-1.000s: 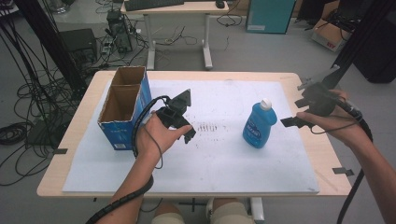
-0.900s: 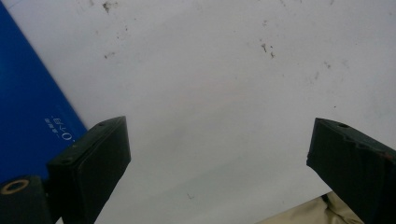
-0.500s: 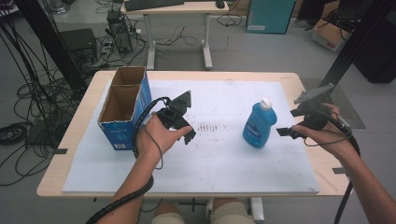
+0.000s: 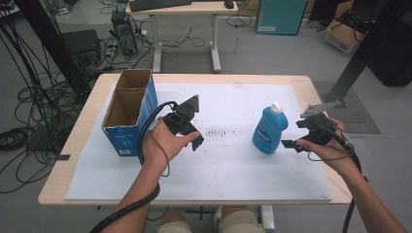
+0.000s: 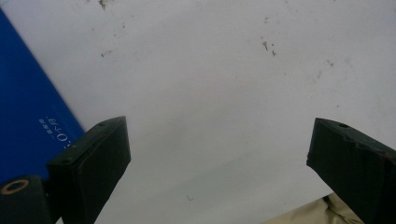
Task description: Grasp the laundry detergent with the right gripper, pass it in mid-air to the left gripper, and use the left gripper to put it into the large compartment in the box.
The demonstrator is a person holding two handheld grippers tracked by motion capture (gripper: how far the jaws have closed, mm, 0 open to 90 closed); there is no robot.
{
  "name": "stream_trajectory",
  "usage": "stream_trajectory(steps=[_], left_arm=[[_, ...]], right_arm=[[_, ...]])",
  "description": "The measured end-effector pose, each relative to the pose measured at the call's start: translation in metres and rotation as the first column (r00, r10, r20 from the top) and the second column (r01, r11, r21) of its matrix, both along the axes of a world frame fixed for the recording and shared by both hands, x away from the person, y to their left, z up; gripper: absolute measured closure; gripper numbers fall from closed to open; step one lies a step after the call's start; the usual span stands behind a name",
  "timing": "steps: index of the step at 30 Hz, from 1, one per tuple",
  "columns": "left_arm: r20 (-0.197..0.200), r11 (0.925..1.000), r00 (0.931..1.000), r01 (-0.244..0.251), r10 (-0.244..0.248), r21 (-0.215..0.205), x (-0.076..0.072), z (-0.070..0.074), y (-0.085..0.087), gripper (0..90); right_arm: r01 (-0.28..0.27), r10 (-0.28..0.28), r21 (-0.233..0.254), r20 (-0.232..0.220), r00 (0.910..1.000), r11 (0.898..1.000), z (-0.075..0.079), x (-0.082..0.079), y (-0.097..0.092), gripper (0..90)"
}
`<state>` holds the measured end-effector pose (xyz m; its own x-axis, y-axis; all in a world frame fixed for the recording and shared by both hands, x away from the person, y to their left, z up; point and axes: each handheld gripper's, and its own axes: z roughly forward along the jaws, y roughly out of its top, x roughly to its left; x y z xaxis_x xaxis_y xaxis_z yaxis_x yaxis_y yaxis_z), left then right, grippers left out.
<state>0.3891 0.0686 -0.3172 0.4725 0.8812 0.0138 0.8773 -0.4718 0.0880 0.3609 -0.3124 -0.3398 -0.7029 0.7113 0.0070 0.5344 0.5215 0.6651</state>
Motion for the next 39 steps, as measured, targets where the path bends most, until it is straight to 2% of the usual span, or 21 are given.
stream_trajectory(steps=[3,11,17,25,39], left_arm=[[-0.003,1.0,1.0,0.0,0.0,-0.002,0.0,0.0,0.0,6.4],[-0.003,1.0,1.0,-0.001,0.001,-0.005,-0.001,0.001,0.001,6.4],[-0.001,1.0,1.0,-0.001,0.001,-0.006,-0.001,-0.001,0.002,6.3],[0.004,1.0,1.0,0.002,-0.002,-0.007,-0.001,0.001,0.0,6.3],[0.007,0.9999,1.0,0.001,-0.001,-0.014,-0.002,0.001,0.001,6.3]], right_arm=[[-0.004,0.003,0.016,0.017,0.9999,1.0,-0.009,-0.001,0.005,3.8],[-0.001,-0.002,0.042,0.047,0.9989,0.999,-0.021,-0.002,0.012,3.8],[0.021,-0.026,0.065,0.074,0.9969,0.998,-0.031,-0.002,0.019,3.3],[0.022,-0.031,0.074,0.125,0.9916,0.997,-0.038,-0.002,0.029,3.1],[0.023,-0.042,0.116,0.164,0.9856,0.993,-0.047,0.001,0.036,2.7]])
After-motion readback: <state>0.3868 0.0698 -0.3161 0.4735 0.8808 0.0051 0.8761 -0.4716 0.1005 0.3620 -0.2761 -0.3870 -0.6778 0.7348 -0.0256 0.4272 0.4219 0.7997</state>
